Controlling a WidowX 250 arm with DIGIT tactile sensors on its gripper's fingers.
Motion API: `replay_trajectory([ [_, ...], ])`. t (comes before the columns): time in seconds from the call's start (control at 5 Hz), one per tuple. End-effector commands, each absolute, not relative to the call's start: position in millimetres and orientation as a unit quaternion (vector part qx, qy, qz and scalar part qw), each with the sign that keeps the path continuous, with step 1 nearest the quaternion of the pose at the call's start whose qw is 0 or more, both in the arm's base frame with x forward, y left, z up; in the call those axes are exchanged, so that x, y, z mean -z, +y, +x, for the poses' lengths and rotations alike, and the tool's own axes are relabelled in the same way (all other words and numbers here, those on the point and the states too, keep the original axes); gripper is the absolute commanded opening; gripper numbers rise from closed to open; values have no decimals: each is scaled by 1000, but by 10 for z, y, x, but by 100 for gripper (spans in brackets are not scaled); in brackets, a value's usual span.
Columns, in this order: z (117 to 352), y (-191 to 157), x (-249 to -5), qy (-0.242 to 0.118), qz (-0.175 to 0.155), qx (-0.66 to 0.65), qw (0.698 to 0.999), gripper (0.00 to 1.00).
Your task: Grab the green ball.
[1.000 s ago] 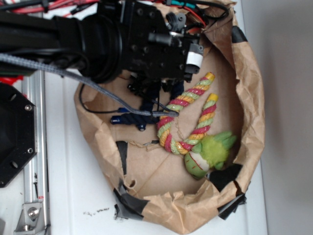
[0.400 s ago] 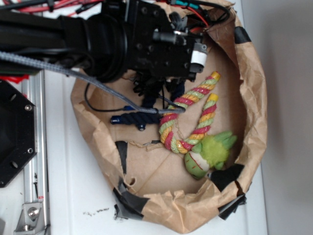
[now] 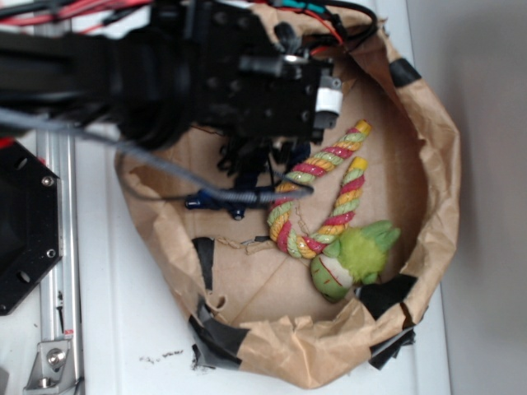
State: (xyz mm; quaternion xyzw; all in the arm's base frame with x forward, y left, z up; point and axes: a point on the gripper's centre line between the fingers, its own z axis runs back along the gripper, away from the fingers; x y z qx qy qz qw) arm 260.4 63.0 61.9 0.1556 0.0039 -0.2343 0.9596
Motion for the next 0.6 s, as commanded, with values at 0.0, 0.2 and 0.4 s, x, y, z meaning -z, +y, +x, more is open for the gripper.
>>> replay_trajectory([
  [0.0,2703,-122,-1886,-105,16,-15,994,0],
  [0.2,2692,-212,-2314,-115,-19,-105,988,0],
  [0.4,2631,-171,-2284,-110,-35,-126,985,0],
])
